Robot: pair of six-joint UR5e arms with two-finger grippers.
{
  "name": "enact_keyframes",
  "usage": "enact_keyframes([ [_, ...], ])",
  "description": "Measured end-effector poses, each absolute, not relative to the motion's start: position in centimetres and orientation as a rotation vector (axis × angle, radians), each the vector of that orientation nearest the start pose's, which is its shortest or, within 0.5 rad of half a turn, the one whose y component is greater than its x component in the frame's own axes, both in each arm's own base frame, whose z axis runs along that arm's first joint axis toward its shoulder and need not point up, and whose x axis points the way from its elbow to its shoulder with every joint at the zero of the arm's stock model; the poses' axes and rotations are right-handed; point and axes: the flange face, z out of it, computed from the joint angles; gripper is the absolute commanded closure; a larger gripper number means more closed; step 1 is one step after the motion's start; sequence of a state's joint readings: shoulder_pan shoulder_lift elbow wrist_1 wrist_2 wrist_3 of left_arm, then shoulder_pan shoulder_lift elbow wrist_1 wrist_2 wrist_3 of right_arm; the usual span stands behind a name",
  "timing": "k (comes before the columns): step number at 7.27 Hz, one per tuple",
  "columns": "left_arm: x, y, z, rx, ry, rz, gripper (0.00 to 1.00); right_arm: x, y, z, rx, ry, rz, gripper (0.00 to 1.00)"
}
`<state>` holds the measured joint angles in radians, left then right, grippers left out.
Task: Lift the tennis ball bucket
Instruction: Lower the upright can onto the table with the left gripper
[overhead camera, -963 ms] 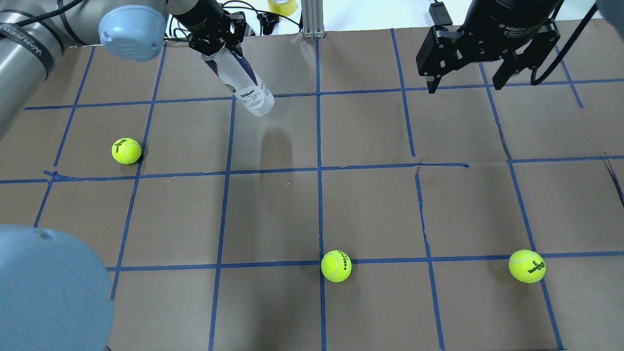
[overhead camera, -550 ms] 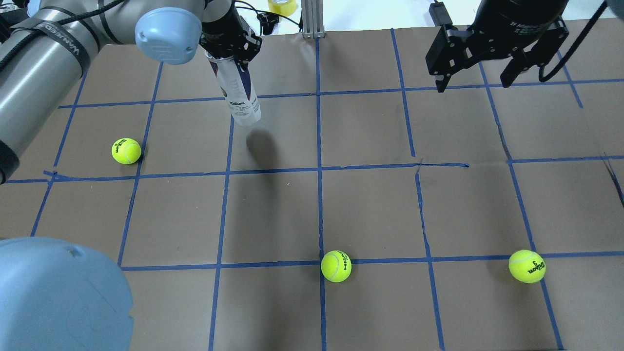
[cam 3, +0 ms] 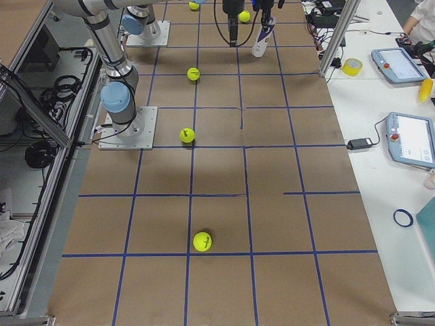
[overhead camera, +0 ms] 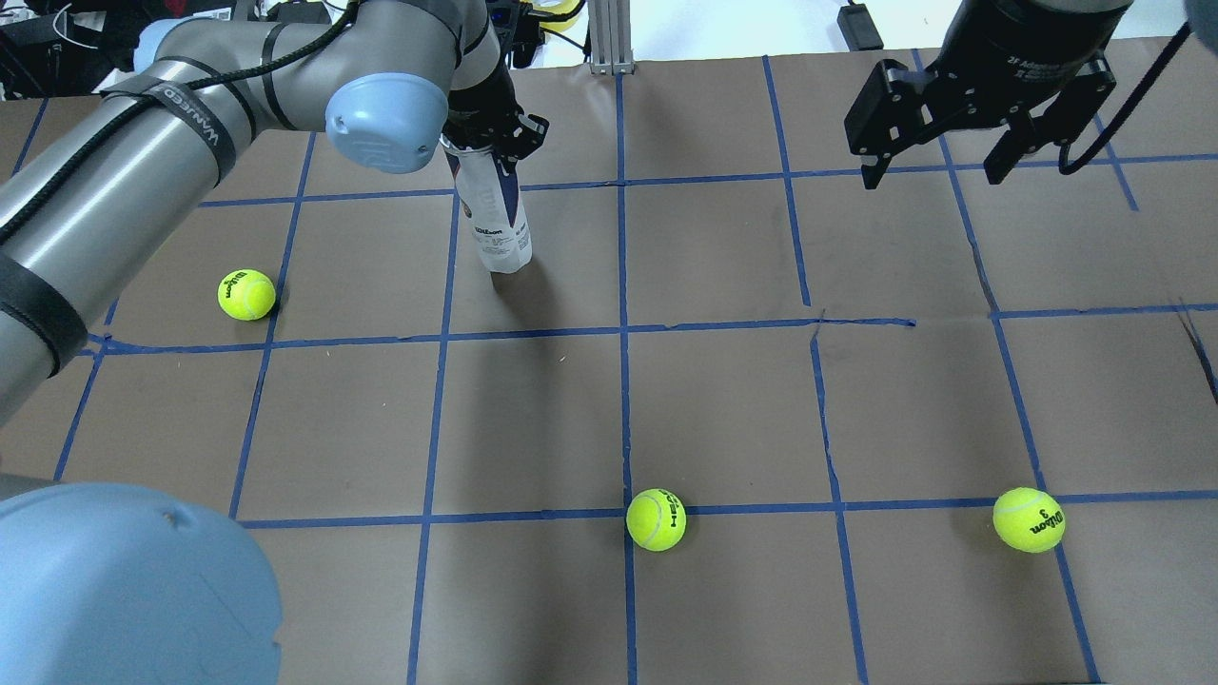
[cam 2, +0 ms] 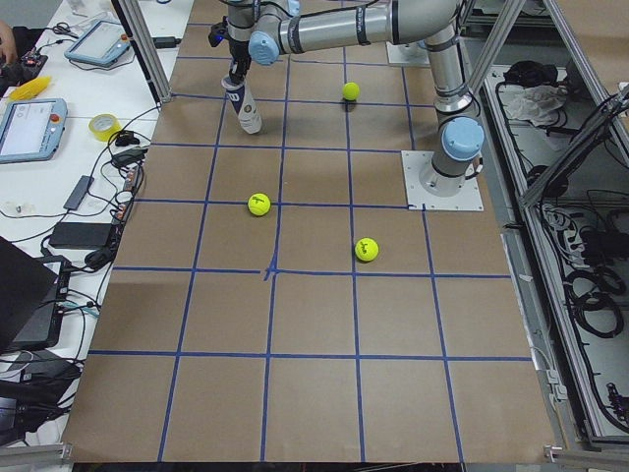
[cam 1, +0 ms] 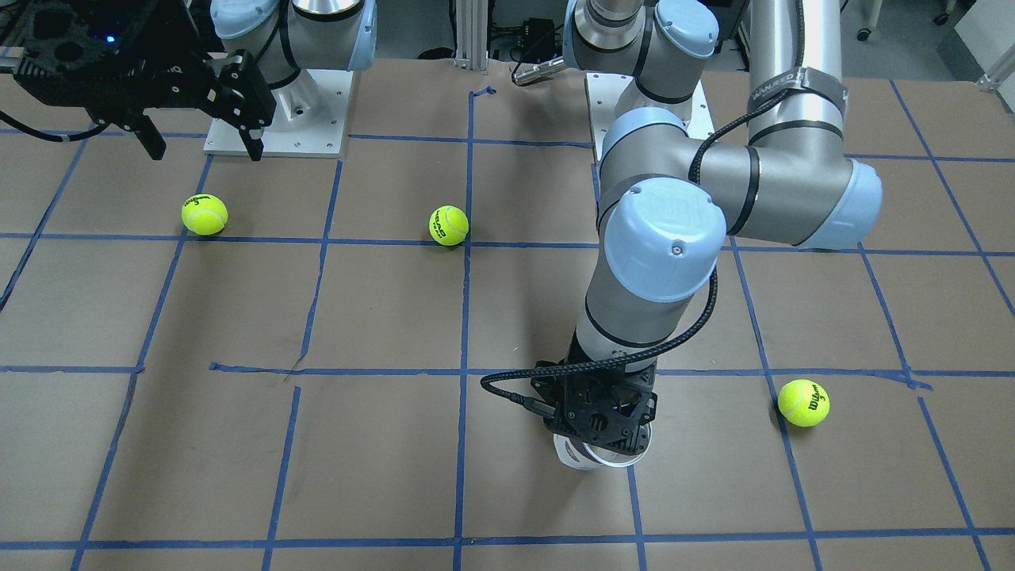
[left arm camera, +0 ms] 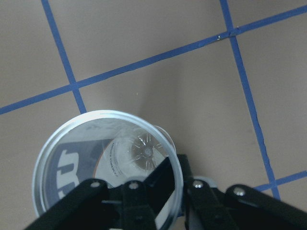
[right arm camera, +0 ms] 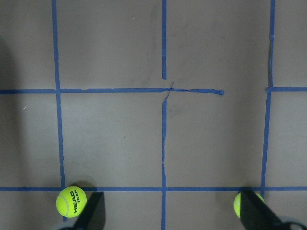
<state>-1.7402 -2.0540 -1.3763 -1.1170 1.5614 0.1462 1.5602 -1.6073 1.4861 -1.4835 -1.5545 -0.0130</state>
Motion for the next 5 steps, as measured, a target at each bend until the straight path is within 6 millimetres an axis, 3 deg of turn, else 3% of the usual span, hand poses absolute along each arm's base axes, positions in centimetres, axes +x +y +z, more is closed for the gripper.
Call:
enact_keyframes([
  [1,-25.07,-65.39,34.28,0.5,3.102,-0.262,0.6,12.98,-47.91,53.22,-0.005,3.125,-0.06,0.0],
  [2,-25.24,-65.24,34.28,0.5,3.103,-0.264,0.02,12.97,-47.95,52.91,-0.006,3.126,-0.065,0.0],
  [5,-25.55,-64.82,35.22,0.495,3.104,-0.277,0.0,12.95,-48.08,52.59,-0.007,3.126,-0.061,0.0],
])
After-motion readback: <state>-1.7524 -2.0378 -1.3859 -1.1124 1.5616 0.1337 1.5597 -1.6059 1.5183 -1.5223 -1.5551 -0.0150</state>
